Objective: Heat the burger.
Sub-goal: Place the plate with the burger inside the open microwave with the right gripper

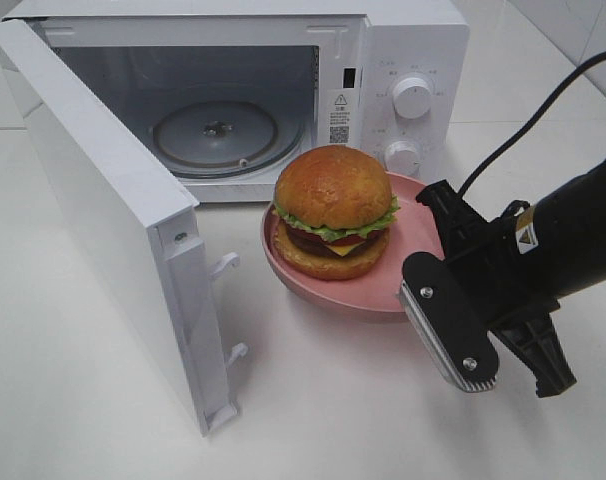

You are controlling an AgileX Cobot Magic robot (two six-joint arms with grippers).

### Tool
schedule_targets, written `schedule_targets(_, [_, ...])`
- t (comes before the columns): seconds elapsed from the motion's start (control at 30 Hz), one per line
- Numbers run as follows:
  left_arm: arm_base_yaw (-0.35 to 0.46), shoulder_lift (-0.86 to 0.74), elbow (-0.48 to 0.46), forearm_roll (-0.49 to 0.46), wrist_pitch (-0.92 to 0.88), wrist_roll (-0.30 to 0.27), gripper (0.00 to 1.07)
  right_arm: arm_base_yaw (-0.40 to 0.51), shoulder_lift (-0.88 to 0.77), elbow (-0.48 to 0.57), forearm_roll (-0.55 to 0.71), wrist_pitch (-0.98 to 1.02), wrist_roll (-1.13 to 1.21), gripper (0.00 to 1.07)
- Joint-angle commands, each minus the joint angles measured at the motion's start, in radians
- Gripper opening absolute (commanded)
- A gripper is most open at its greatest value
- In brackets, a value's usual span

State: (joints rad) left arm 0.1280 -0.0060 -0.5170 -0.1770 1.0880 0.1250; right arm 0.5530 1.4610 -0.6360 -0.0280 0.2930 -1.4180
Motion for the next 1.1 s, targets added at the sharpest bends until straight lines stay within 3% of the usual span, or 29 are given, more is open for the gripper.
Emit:
schedule_targets(0.03, [-0.002,-0.015,0.0,-0.002,-0.014,-0.003,1.0,-0.006,0.034,-0.059,-0.016,-0.062,-0.017,0.0])
schedule_targets(1.1, [-0.002,-0.015,0.0,-0.002,-0.014,-0.003,1.0,0.058,0.227,-0.307,-0.04,-0.095,0.017,0.0])
